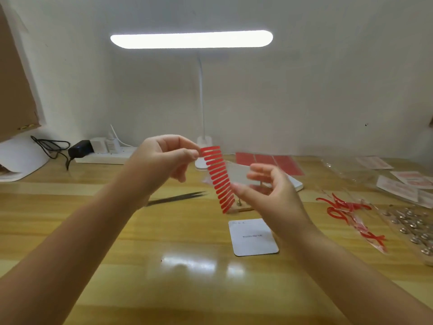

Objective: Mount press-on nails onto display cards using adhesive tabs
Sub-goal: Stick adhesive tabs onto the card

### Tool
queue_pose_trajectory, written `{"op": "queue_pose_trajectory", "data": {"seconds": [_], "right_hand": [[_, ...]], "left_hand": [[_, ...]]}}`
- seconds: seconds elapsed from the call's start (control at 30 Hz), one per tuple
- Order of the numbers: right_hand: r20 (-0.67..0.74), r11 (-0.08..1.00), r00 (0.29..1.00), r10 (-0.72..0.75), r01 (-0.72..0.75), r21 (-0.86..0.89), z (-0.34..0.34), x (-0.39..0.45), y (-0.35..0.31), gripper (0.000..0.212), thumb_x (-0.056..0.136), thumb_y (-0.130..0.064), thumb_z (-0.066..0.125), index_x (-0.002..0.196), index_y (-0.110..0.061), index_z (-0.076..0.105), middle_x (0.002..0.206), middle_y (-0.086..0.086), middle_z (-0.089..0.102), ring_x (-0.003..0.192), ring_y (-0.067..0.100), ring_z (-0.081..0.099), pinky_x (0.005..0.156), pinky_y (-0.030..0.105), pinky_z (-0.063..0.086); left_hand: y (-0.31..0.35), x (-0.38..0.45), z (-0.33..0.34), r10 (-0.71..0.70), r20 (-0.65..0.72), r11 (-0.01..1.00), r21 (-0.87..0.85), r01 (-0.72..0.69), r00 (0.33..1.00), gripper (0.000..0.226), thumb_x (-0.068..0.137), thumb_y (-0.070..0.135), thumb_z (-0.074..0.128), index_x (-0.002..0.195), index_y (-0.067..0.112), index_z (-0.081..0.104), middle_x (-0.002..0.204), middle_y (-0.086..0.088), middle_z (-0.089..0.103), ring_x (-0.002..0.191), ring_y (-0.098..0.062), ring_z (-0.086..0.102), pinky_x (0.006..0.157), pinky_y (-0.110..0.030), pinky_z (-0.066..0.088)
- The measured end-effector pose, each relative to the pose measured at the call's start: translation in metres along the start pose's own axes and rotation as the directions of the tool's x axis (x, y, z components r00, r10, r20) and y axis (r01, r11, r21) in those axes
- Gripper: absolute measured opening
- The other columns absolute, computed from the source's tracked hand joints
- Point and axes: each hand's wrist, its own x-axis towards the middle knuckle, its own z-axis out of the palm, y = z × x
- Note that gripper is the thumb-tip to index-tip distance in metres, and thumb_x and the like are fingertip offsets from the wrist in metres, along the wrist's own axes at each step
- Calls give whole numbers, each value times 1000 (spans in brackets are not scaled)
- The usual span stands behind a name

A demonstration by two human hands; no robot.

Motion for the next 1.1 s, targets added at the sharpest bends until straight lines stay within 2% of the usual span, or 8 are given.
{"op": "queue_pose_trajectory", "data": {"seconds": [0.07,0.17,0.27,0.43,0.57,0.73,1.0,1.1], "right_hand": [[-134,952,958,-252,220,-213,-6,-2,-10,35,81,-34,75,111,-26,59,105,-7,60,92,5,59,69,12,49],[-101,877,894,-437,398,-270,-9,-6,-26,14,87,-30,70,99,-22,70,89,-2,67,77,7,64,63,13,48],[-33,895,909,-414,401,-198,-7,-11,-34,17,85,-31,71,98,-21,74,86,-2,71,75,5,68,63,14,52],[-25,883,907,-420,403,-241,-3,-14,-32,19,84,-27,73,100,-17,76,85,-7,73,79,3,69,71,18,54],[-41,855,881,-471,444,-268,-3,-14,-31,8,84,-20,75,92,-19,77,74,-18,71,68,-5,67,61,8,50],[-35,821,858,-513,478,-313,-2,-14,-28,10,87,-12,70,86,-19,77,66,-17,68,60,-1,66,55,12,52],[-34,872,901,-432,407,-270,-6,-5,-22,14,87,-13,67,75,-18,71,59,-15,65,57,-3,62,53,8,43],[-82,933,937,-339,324,-156,-14,3,-20,12,89,-16,65,77,-16,68,72,-1,72,66,11,69,58,24,55]], "left_hand": [[2,-4,8,45,12,997,61,-46,999,9,87,12,64,84,14,72,57,5,60,46,-6,47,45,-15,41],[7,-10,17,104,21,993,50,-105,994,11,84,13,68,80,21,74,59,6,61,43,-3,43,43,-12,35],[10,-18,26,161,82,985,45,-165,983,9,84,15,68,85,20,75,54,14,61,42,1,48,43,-6,34],[10,-24,36,217,83,972,74,-223,973,5,83,25,70,84,27,75,52,14,60,40,-1,41,41,-12,34],[7,-23,38,221,72,969,99,-228,973,8,82,29,70,84,33,77,55,14,61,43,-5,39,44,-18,35],[4,-22,40,225,72,965,123,-233,972,9,85,26,70,88,31,77,45,12,49,44,-8,33,47,-25,31],[2,-18,36,193,88,968,146,-205,977,10,85,21,70,86,28,77,54,15,62,45,-2,41,46,-13,35],[4,-10,21,114,64,987,109,-121,991,9,84,17,69,83,23,76,69,8,72,48,3,53,47,-8,39]]}}
